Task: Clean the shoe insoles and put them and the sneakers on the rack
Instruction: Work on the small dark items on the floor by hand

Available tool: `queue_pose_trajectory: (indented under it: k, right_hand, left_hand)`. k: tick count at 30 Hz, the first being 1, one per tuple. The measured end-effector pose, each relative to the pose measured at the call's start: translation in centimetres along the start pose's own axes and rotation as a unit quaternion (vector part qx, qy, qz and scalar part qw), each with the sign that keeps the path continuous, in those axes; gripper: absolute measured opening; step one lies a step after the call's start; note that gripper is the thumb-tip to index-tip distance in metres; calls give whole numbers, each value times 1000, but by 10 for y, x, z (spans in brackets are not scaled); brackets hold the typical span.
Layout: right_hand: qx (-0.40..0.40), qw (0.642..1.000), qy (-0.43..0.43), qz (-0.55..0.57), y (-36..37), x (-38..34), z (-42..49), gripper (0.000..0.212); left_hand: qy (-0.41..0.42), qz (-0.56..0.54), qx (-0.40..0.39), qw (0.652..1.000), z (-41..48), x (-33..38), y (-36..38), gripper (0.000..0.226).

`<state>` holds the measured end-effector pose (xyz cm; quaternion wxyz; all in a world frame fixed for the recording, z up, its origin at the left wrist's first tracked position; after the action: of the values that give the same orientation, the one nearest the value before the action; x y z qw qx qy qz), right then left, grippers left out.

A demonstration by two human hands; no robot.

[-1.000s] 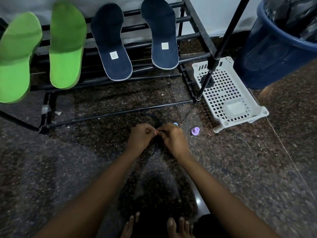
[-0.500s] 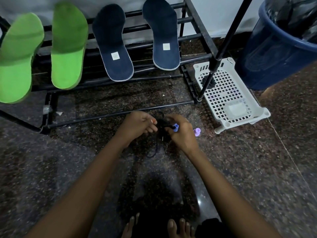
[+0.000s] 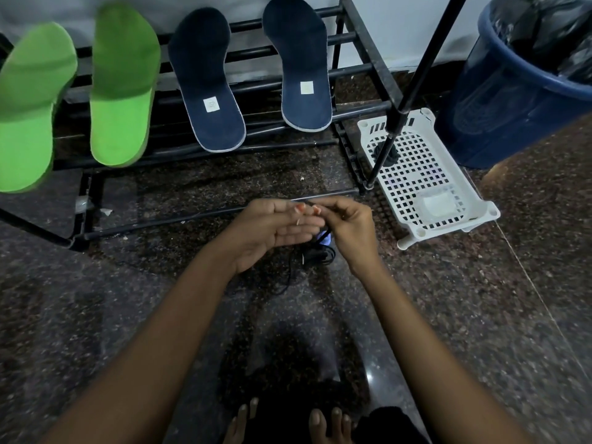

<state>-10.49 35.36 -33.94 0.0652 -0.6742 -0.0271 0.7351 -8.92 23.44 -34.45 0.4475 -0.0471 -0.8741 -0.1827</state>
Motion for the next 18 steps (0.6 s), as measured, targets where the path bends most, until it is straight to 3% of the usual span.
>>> queue_pose_trajectory:
  k: [4,10,14,18]
  right_hand:
    - [9,999,19,-25,10,12,-9,17]
    - [-14,990,-43,-130,20,4,-20,10]
    - [-57,971,-98,-210,25,-5,-26,18]
    - [-78,955,-100,-268,23,-3,-28,19]
  left_hand:
    - [26,-150,25,988,5,4,3,16]
    - [50,-239,57,968,13,1,1,14]
    - [68,-214,97,970,17,1,-7,12]
    - [75,-94,126,985,18,-2,-8,16]
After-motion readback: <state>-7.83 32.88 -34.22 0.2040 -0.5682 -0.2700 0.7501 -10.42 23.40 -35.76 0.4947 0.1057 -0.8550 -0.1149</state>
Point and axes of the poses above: each hand's wrist, its own z-axis towards the middle knuckle, its own y-axis out of the palm, x = y × z, the point moved 9 cm from there along z, towards the middle knuckle, and after that the axes turned 4 degrees about -y, right-handed, at the moved point
